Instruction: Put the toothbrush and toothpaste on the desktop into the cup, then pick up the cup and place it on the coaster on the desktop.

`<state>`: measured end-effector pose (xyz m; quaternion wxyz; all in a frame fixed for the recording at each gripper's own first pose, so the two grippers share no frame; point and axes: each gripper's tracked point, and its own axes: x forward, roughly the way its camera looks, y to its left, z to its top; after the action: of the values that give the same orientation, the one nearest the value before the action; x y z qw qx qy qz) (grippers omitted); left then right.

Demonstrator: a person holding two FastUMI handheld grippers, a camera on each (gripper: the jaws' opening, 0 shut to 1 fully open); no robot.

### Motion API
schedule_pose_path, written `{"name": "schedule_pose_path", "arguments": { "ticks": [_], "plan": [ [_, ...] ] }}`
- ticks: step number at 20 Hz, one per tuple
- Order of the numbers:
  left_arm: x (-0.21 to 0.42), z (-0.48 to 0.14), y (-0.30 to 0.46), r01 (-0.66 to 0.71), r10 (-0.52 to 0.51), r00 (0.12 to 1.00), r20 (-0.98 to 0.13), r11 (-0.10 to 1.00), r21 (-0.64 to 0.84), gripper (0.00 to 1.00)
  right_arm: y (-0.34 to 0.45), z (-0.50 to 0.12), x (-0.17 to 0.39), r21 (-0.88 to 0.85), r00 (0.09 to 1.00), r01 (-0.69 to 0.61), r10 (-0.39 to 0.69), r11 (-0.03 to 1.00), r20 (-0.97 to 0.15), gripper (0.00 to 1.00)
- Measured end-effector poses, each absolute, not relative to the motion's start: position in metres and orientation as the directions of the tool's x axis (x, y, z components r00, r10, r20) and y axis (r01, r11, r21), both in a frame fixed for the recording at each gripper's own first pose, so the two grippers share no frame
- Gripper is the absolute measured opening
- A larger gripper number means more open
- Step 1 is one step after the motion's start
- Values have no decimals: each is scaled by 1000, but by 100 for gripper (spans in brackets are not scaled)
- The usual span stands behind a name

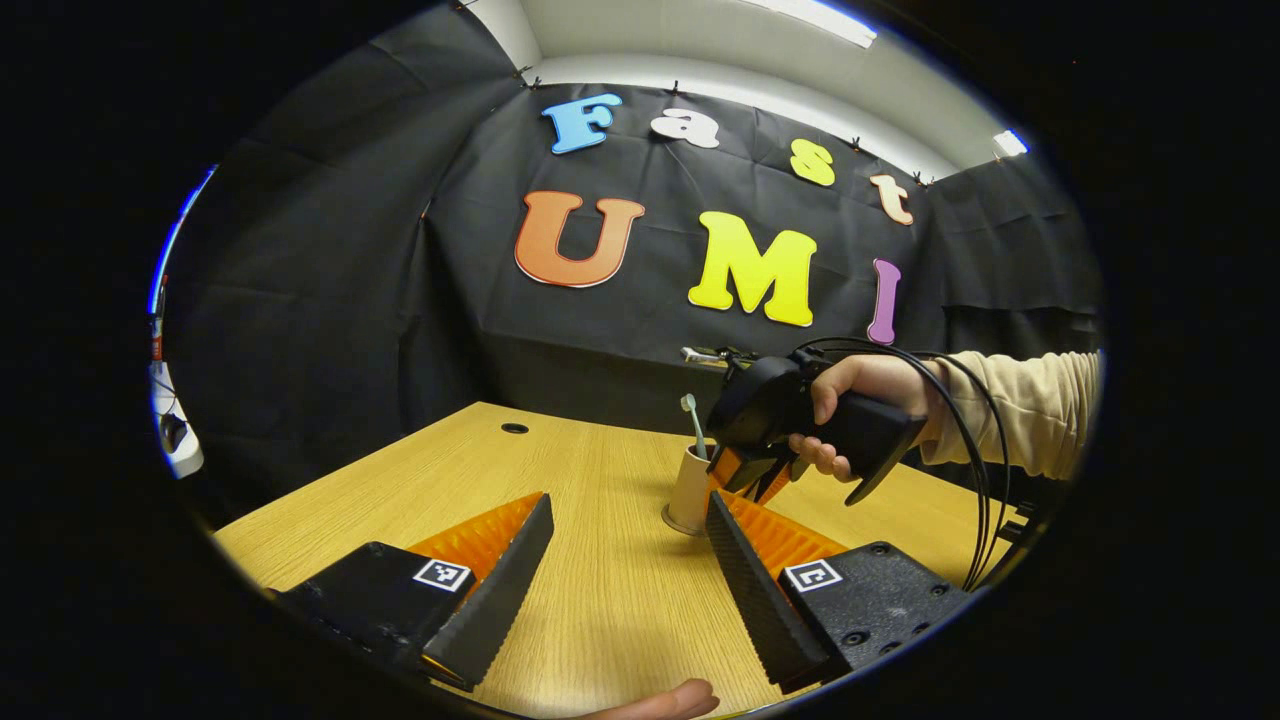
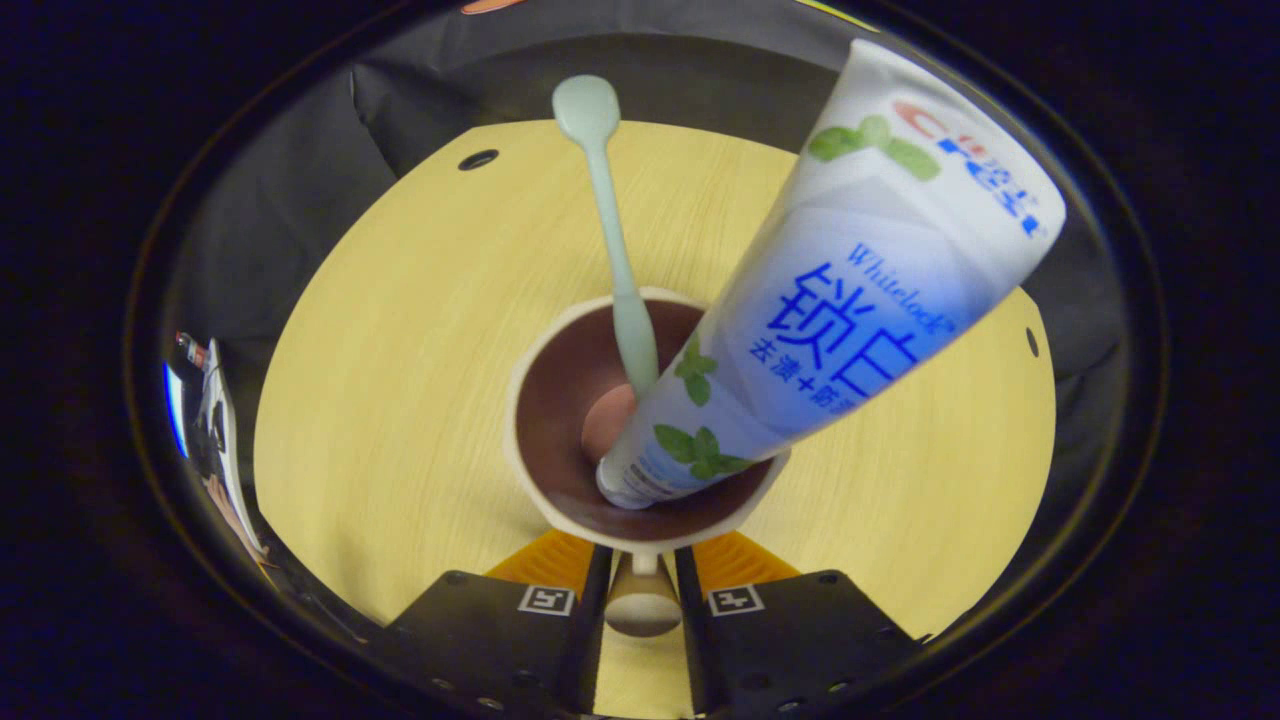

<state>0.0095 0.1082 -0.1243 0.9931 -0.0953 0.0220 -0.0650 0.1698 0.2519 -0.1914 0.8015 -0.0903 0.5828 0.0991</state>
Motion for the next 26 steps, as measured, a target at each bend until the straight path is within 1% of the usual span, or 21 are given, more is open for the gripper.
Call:
{"name": "schedule_pose_path", "arguments": {
  "ticks": [3, 4, 5, 6, 7, 9, 11, 12, 13, 15, 19, 21, 23, 26],
  "plan": [
    [1, -124, 109, 97, -106, 994, -38, 978, -183, 98, 247, -175, 152, 16, 313, -261, 100, 965, -944, 43],
    [-4, -123, 106, 96, -104, 994, -41, 980, -177, 98, 244, -167, 145, 35, 326, -264, 123, 964, -937, 52],
    [-4, -122, 104, 92, -101, 994, -43, 981, -168, 98, 239, -159, 139, 50, 348, -279, 149, 959, -926, 58],
    [-4, -120, 102, 89, -97, 994, -43, 983, -161, 98, 231, -151, 132, 52, 377, -291, 164, 955, -912, 75],
    [-3, -116, 98, 88, -96, 995, -41, 984, -155, 98, 225, -139, 126, 49, 409, -294, 172, 955, -896, 80],
    [-3, -112, 89, 86, -93, 995, -43, 985, -149, 98, 213, -119, 106, 72, 452, -295, 205, 953, -868, 82],
    [-3, -111, 80, 81, -88, 995, -43, 986, -146, 98, 201, -104, 86, 114, 485, -297, 253, 948, -837, 86],
    [-3, -110, 75, 80, -87, 995, -42, 987, -141, 98, 191, -100, 79, 103, 515, -300, 253, 948, -819, 91],
    [-2, -109, 68, 78, -85, 995, -45, 988, -135, 98, 182, -95, 73, 91, 552, -304, 253, 948, -795, 93],
    [-2, -109, 56, 74, -82, 995, -57, 989, -127, 98, 162, -82, 58, 76, 627, -296, 254, 952, -736, 94],
    [-8, -108, 22, 92, -102, 991, -85, 990, -112, 98, 121, -58, 25, 85, 737, -274, 266, 958, -621, 95],
    [-14, -101, 8, 101, -108, 991, -84, 991, -86, 98, 98, -40, 13, 62, 809, -255, 248, 965, -533, 95],
    [-23, -92, -8, 111, -116, 991, -69, 992, -66, 98, 67, -31, -2, 24, 881, -229, 218, 973, -420, 95],
    [-43, -79, -31, 128, -131, 990, -42, 990, -66, 98, 27, -22, -30, -24, 956, -163, 152, 986, -252, 95]
  ]
}}
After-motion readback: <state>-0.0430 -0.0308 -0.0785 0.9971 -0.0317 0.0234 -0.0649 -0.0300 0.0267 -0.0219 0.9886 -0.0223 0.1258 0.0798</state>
